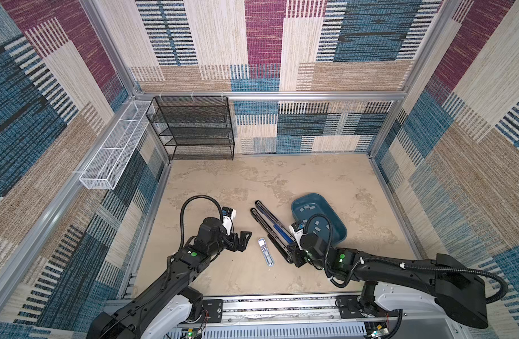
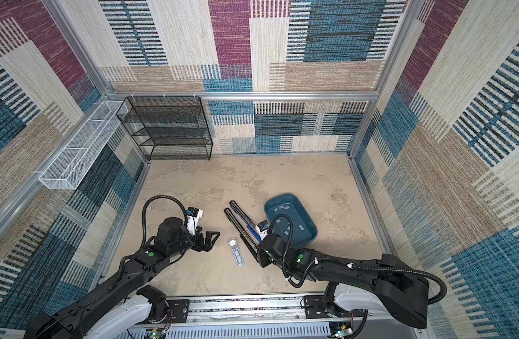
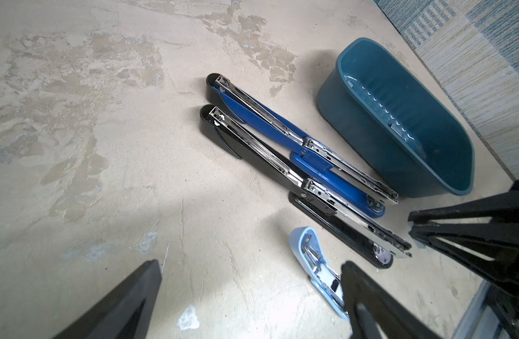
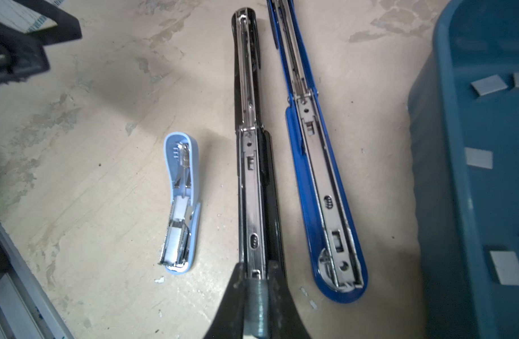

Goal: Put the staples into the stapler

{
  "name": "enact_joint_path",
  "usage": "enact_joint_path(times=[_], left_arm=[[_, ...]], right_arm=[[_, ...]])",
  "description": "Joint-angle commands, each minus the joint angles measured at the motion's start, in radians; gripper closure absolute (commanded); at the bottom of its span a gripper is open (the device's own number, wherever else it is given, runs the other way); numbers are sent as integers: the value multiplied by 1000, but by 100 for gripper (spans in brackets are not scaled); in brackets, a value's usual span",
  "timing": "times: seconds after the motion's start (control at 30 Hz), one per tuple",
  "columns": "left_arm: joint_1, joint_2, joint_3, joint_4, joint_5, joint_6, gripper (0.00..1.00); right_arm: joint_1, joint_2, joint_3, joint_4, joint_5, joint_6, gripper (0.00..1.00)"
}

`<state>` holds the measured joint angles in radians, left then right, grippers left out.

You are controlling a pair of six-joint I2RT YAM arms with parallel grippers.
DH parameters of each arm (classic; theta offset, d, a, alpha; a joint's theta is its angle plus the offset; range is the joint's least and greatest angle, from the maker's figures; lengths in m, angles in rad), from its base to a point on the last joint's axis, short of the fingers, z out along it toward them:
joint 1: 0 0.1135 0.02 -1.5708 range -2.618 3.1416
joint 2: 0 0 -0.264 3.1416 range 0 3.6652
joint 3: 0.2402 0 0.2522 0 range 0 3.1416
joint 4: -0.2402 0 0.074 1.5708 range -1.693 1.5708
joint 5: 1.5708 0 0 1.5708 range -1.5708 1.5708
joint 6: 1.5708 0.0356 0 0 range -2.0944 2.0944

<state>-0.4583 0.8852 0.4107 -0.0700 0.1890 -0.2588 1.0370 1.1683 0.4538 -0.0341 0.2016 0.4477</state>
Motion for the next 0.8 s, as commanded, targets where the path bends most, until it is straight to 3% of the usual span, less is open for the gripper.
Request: enact_joint_path(times=[0.0, 0.77], left_arm=[[0, 5, 8, 26, 0, 16, 1], [1, 30, 19, 23, -8, 16, 1]], right_arm=[[4, -9, -5, 49, 23, -11, 85], [7, 114, 53, 91, 7, -56, 86]])
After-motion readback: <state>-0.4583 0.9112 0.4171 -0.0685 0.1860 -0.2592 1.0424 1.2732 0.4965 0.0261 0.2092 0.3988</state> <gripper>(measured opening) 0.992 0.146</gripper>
